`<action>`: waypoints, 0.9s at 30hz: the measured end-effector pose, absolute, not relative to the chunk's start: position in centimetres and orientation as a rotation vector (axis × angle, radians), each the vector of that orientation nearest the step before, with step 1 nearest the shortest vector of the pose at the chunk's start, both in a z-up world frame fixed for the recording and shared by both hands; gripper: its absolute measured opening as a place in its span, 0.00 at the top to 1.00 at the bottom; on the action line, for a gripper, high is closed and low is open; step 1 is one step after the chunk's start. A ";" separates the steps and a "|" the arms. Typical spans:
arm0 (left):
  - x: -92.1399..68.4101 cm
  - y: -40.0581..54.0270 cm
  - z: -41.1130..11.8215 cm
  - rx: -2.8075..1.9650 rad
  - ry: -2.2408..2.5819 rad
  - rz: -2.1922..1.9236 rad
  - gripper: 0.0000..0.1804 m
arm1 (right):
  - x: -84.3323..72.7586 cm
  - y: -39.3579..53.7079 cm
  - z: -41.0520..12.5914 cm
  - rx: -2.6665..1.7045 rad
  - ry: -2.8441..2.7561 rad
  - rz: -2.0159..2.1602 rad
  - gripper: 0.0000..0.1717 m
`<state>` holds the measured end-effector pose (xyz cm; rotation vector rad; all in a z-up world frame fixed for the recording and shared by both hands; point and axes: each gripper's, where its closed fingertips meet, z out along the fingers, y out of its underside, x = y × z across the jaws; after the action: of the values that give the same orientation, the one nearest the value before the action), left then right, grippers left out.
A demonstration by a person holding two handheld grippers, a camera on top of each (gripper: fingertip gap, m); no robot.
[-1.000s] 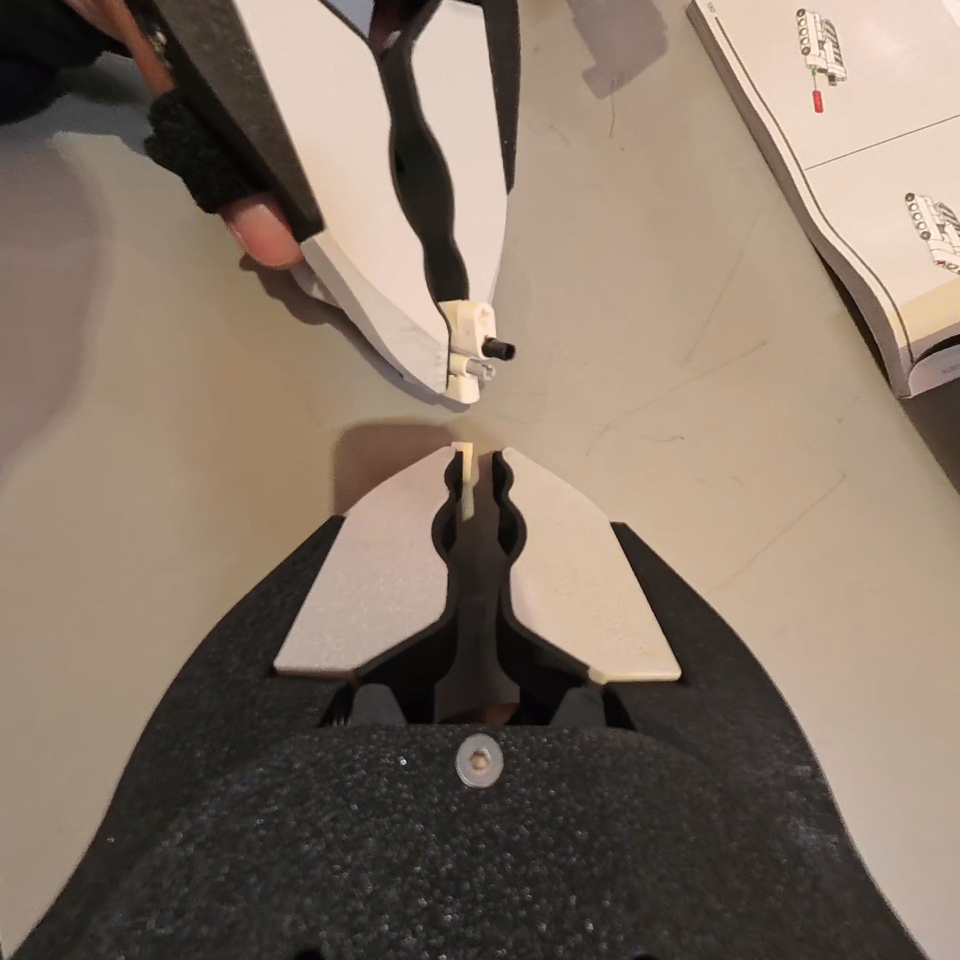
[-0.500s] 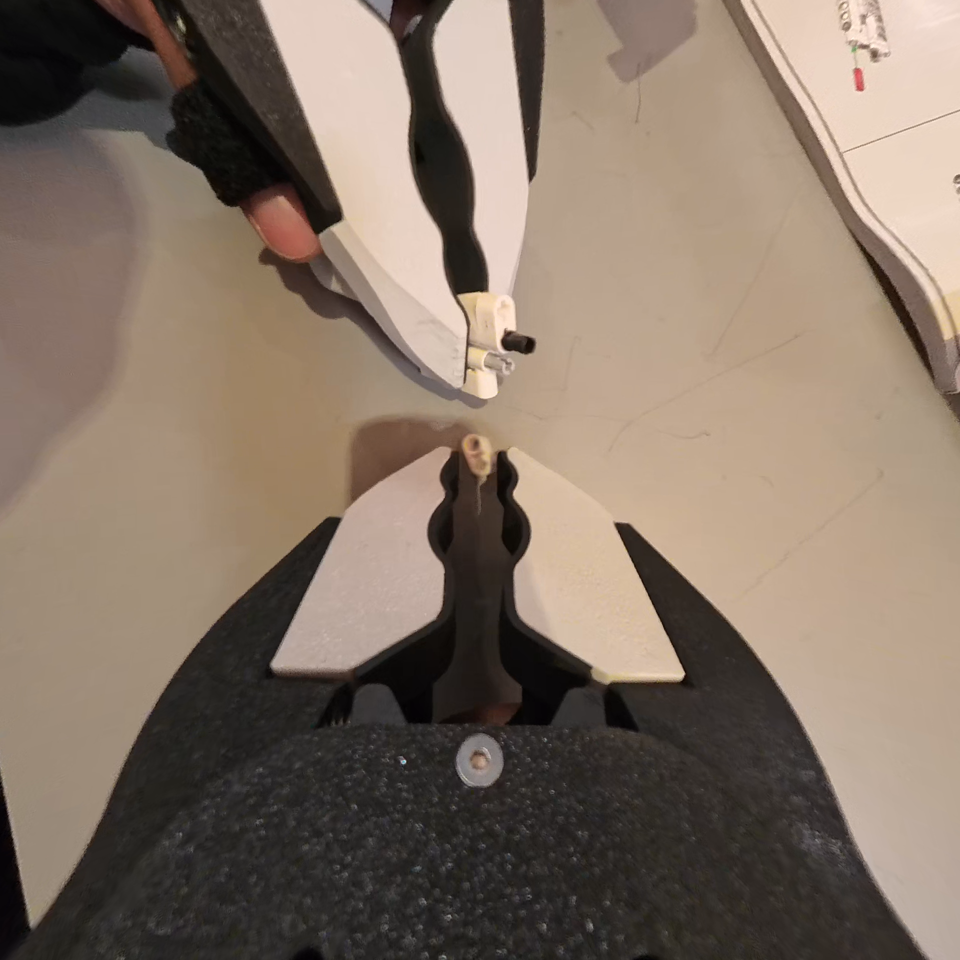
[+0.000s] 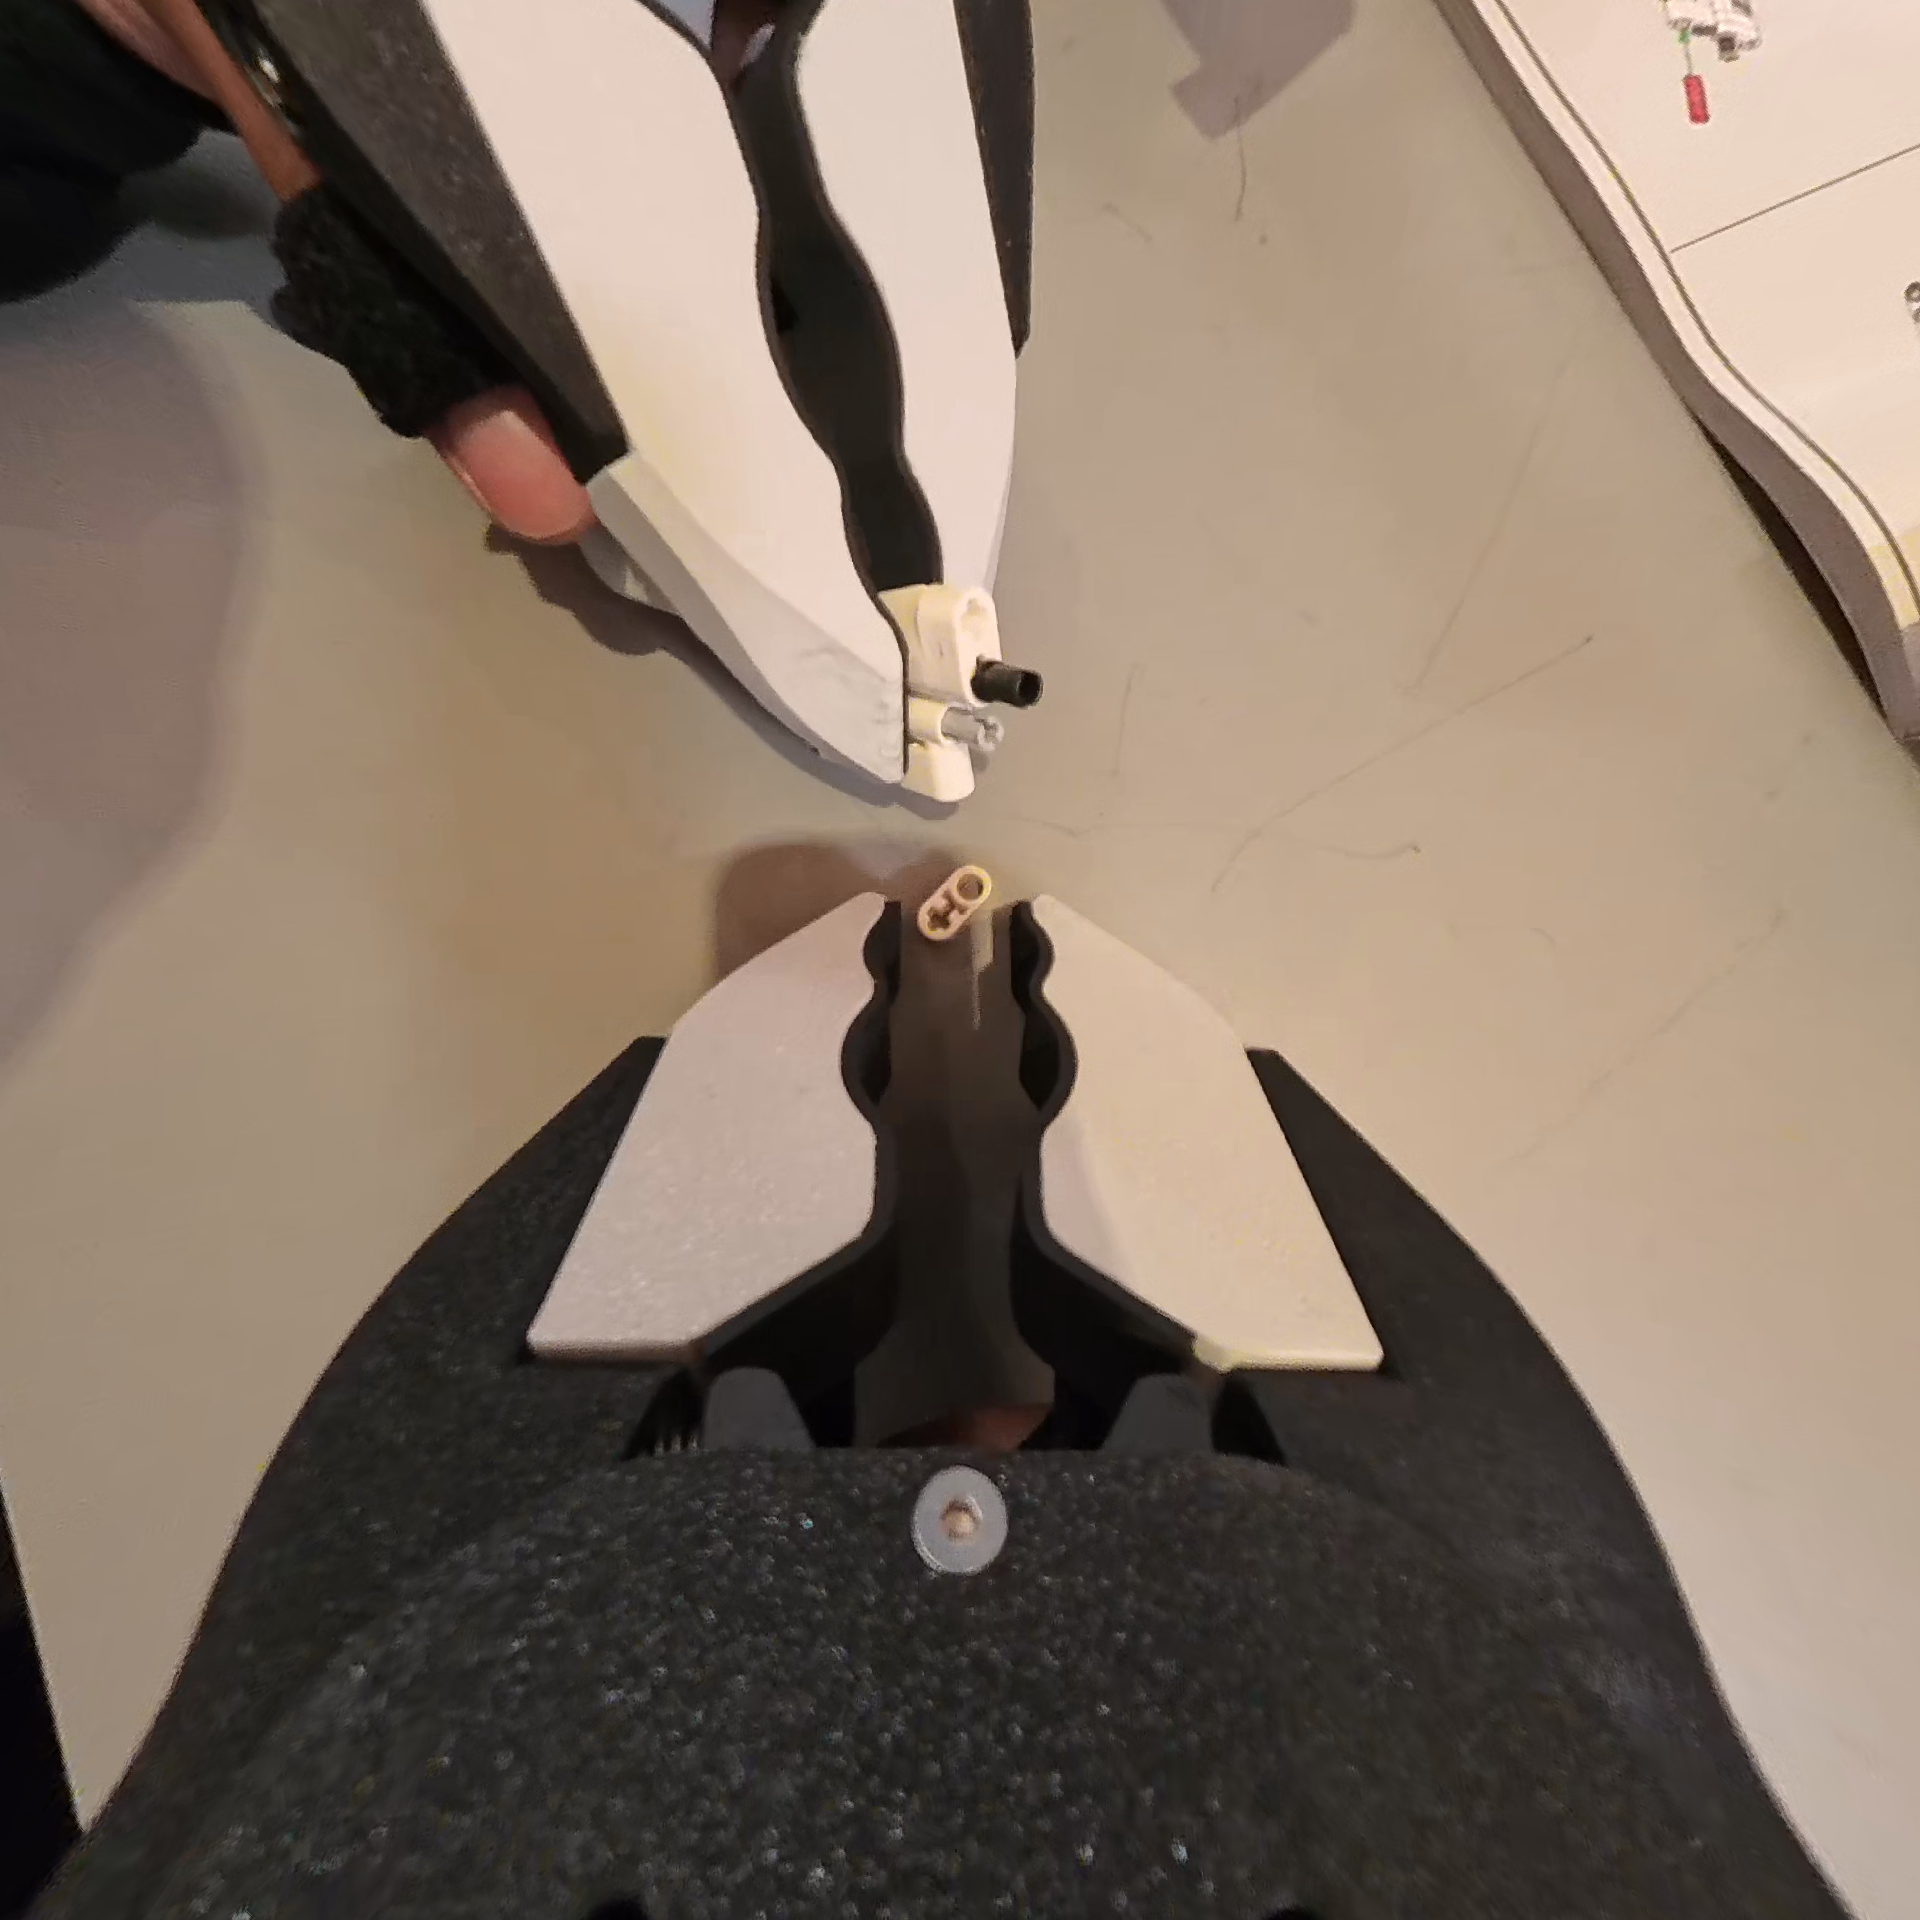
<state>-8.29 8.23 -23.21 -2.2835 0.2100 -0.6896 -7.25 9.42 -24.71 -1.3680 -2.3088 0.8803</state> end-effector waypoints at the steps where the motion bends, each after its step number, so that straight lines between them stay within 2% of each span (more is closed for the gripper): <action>1: -8.3 8.2 -23.2 -2.284 0.212 -0.690 0.96 | -7.3 9.4 -24.8 -1.372 -2.307 0.881 0.88; 4: -8.3 8.2 -23.2 -2.284 0.214 -0.692 0.96 | -7.5 9.3 -24.9 -1.328 -2.316 0.857 0.93; 15: -7.8 8.1 -22.8 -2.246 0.240 -0.753 0.96 | -7.5 9.9 -24.7 -1.163 -2.354 0.918 0.95; 27: -7.0 8.1 -20.5 -2.080 0.254 -0.905 0.96 | -7.5 9.0 -18.8 -1.043 -2.161 1.502 0.95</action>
<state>-6.96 8.13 -20.47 -2.0803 0.2544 -0.9049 -7.50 8.96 -18.82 -1.0428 -2.1607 1.5023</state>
